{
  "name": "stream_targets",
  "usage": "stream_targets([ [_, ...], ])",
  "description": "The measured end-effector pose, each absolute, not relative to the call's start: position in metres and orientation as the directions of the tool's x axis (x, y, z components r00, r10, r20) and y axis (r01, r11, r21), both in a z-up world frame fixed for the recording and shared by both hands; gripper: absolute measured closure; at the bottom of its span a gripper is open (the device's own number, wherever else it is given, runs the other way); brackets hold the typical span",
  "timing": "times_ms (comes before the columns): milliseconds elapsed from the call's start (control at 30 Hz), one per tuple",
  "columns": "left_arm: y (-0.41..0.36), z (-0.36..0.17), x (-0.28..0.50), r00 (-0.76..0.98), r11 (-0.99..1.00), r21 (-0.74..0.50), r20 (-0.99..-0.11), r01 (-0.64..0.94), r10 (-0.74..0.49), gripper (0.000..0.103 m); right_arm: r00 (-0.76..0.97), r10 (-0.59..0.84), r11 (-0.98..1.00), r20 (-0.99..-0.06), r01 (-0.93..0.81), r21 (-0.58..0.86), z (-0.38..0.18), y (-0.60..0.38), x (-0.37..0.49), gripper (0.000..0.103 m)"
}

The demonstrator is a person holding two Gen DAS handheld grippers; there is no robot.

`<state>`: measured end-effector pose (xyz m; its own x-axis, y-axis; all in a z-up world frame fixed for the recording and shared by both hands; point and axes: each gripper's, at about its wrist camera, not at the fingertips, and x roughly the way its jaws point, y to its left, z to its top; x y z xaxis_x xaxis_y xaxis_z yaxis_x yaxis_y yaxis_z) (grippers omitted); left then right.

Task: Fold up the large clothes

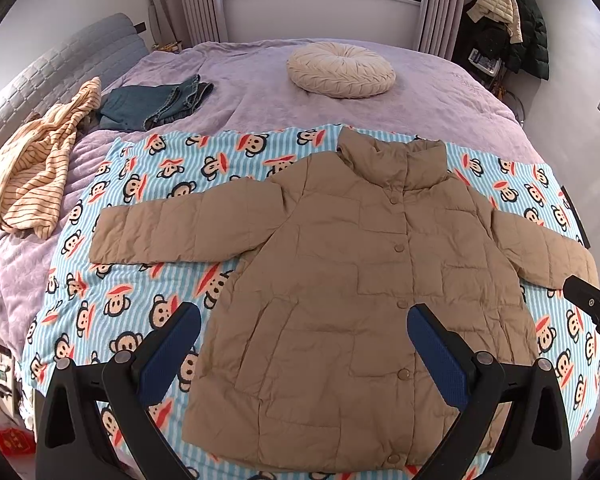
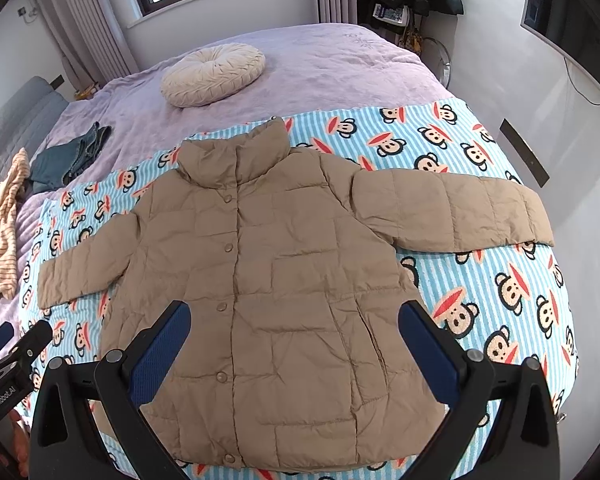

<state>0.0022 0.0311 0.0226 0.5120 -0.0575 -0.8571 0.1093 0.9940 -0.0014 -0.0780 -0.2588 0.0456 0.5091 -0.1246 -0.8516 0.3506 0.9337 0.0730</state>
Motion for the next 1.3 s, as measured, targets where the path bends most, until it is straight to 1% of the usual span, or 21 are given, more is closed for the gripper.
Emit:
stream_targets([
  [1300, 0.0342, 0.0233, -0.0027, 0.515, 0.995, 0.000, -0.856, 0.098, -0.051, 0.000, 0.510, -0.123, 0.935, -0.851, 0.346, 0.073, 0.0471, -0.2584, -0.0795, 0.000],
])
